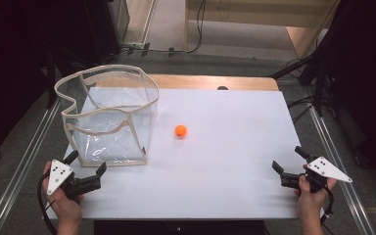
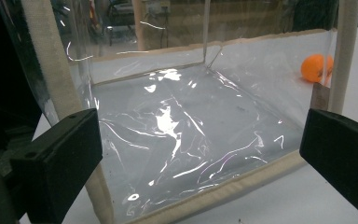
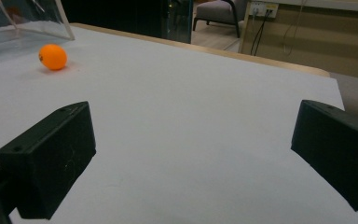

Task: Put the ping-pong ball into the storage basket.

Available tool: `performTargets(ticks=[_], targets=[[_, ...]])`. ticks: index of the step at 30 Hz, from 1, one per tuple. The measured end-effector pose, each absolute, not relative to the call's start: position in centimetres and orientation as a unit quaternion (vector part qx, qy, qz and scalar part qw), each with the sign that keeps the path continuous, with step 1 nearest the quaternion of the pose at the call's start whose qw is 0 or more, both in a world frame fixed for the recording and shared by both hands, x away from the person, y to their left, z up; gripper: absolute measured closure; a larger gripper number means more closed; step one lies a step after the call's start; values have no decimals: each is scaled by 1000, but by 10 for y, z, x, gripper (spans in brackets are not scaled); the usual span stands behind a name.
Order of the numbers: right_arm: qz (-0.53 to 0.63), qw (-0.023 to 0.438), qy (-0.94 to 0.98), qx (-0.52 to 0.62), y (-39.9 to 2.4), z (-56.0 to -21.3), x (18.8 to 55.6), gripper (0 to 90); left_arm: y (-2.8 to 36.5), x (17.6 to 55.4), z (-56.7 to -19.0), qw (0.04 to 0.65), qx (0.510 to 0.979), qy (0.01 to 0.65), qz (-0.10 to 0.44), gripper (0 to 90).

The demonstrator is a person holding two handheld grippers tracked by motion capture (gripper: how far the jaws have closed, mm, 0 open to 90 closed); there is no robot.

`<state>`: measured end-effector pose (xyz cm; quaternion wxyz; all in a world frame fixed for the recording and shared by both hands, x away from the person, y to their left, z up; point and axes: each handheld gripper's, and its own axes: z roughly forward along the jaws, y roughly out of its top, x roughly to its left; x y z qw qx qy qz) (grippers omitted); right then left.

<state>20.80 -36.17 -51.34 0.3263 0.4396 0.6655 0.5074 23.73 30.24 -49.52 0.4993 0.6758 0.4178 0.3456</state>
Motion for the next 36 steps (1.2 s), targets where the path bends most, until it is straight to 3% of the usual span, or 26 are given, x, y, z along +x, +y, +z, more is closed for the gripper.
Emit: performTargets(ticks=[13, 36], targets=[[516, 295, 676, 435, -351, -494, 216, 0, 301, 236, -496, 496, 683, 410, 346, 0], [508, 231, 751, 353, -290, -458, 262, 0, 300, 236, -497, 493, 686, 408, 346, 0]])
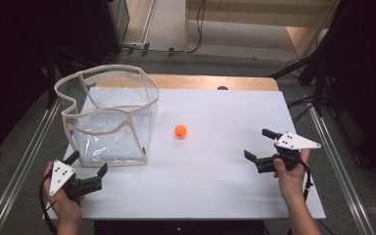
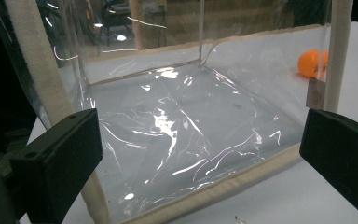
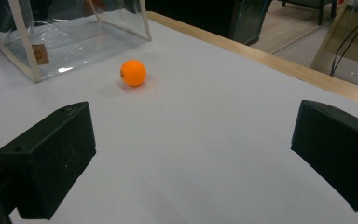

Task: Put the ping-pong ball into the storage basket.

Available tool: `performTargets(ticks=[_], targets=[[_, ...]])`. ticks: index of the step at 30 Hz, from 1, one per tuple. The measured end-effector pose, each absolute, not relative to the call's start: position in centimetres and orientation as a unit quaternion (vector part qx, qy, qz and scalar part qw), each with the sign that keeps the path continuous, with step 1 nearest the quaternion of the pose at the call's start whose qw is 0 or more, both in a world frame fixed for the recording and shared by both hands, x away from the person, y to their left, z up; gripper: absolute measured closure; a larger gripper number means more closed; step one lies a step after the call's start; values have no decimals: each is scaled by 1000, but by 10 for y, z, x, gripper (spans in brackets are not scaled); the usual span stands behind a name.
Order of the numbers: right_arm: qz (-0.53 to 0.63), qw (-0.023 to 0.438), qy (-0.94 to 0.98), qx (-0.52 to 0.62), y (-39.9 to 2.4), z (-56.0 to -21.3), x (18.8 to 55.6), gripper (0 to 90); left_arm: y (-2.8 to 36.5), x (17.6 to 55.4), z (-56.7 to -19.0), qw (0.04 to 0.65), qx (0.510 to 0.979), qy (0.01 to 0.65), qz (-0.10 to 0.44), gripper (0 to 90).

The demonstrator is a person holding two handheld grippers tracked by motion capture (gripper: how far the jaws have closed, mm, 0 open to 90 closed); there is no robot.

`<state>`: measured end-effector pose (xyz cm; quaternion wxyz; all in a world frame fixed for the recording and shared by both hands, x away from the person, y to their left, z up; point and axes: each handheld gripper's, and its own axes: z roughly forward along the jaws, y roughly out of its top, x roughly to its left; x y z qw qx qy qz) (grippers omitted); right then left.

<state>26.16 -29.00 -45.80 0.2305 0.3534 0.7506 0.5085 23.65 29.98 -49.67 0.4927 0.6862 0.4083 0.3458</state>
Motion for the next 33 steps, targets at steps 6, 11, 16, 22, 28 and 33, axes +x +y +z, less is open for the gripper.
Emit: performTargets(ticks=[6, 11, 16, 22, 28, 33], targets=[[508, 226, 755, 346, -275, -453, 274, 0, 300, 236, -497, 493, 689, 406, 344, 0], [507, 215, 764, 335, -262, -449, 286, 0, 300, 236, -497, 492, 690, 405, 343, 0], [503, 205, 773, 329, -250, -448, 296, 0, 300, 237, -497, 492, 689, 405, 344, 0], [499, 201, 776, 328, -239, -446, 306, 0, 299, 237, -497, 490, 691, 405, 344, 0], [491, 193, 785, 325, -227, -443, 316, 0, 298, 237, -497, 487, 695, 401, 345, 0], [489, 187, 790, 319, -217, -442, 324, 0, 298, 237, -497, 488, 693, 403, 345, 0]])
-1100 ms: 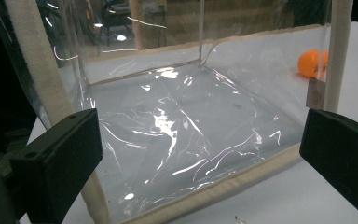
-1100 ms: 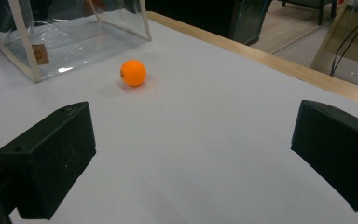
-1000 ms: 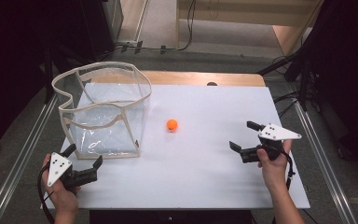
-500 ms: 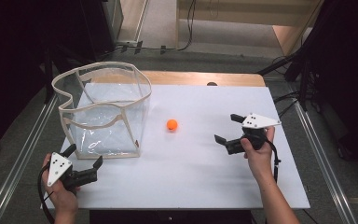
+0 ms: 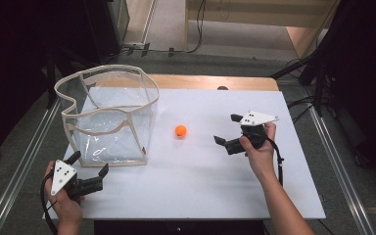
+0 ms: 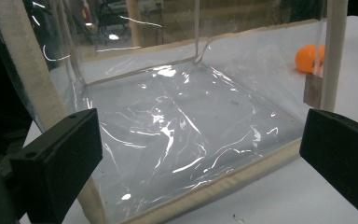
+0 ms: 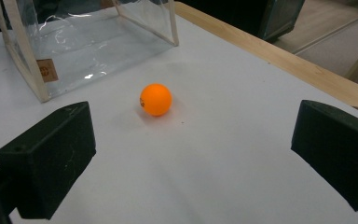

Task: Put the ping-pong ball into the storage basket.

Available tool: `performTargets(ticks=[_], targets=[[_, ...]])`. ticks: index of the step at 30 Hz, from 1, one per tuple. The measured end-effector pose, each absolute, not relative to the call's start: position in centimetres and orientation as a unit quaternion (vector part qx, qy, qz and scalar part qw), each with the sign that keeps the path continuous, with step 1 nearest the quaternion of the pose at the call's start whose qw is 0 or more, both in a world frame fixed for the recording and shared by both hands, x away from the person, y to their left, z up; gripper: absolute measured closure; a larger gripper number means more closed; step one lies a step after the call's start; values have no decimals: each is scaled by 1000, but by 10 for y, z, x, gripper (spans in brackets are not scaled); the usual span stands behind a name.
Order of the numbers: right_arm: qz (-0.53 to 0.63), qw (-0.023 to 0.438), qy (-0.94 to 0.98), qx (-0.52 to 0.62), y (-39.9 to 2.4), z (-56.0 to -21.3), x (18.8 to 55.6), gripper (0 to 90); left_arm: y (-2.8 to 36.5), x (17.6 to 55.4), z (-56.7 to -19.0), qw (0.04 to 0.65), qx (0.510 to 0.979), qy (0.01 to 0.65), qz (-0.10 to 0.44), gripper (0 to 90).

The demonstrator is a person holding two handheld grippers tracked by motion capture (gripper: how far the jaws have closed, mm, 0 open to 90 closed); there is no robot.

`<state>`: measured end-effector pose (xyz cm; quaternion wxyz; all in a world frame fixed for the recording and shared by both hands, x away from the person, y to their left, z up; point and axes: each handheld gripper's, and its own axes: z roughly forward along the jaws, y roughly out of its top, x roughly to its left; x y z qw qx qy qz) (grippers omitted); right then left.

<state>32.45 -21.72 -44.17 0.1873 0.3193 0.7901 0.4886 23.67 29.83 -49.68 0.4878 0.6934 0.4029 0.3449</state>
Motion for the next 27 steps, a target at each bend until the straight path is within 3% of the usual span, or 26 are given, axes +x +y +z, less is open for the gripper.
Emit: performTargets(ticks=[27], targets=[[457, 133, 832, 285, -169, -439, 357, 0, 298, 237, -497, 487, 696, 399, 345, 0]])
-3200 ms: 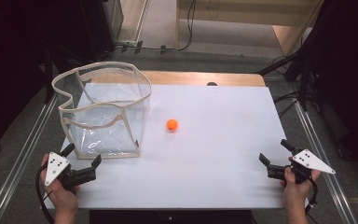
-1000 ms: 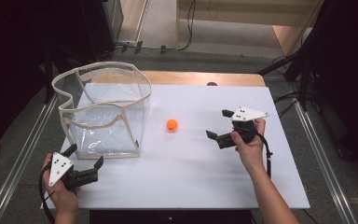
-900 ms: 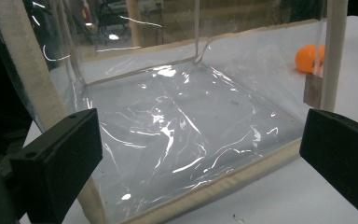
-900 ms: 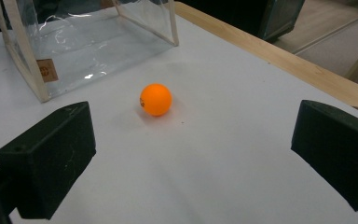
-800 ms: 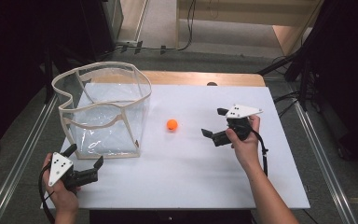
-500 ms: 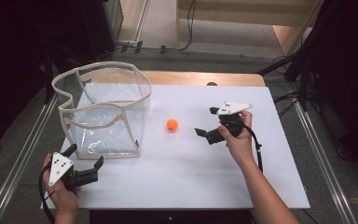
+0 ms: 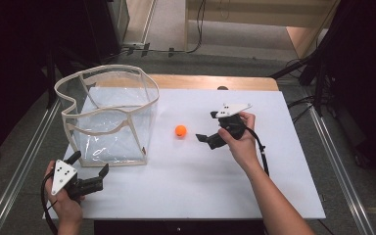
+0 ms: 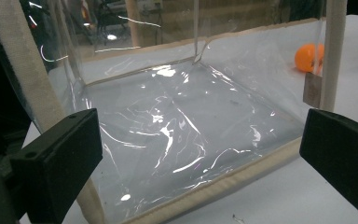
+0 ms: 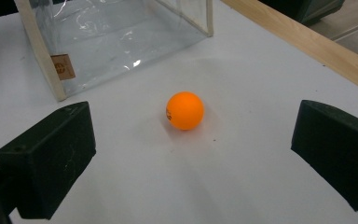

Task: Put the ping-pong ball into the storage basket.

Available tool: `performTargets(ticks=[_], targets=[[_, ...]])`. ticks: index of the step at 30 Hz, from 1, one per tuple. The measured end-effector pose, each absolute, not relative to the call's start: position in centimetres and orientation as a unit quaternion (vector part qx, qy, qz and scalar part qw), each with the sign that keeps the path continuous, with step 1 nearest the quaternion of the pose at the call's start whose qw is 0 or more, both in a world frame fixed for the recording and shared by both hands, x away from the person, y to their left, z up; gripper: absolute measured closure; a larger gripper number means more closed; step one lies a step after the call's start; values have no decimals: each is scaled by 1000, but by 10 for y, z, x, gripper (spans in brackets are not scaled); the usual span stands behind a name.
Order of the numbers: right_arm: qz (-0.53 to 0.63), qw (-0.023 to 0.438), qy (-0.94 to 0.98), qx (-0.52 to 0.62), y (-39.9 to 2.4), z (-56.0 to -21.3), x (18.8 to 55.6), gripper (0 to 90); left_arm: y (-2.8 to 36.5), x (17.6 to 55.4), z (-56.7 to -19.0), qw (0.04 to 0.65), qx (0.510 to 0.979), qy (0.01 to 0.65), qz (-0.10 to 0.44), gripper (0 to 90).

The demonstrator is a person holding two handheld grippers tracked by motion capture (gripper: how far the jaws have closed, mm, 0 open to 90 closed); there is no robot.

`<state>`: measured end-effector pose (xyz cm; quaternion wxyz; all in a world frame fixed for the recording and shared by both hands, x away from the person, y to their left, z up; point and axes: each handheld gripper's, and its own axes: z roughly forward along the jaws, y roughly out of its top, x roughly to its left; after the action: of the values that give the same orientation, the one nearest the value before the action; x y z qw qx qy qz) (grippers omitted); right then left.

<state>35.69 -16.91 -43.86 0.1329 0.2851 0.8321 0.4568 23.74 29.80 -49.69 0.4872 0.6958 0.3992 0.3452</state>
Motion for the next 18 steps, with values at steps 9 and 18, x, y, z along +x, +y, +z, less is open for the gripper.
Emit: performTargets(ticks=[9, 18], targets=[[448, 105, 841, 283, -157, -440, 367, 0, 297, 238, -497, 485, 697, 399, 345, 0], [409, 86, 862, 287, -143, -441, 381, 0, 297, 238, -497, 485, 699, 397, 344, 0]])
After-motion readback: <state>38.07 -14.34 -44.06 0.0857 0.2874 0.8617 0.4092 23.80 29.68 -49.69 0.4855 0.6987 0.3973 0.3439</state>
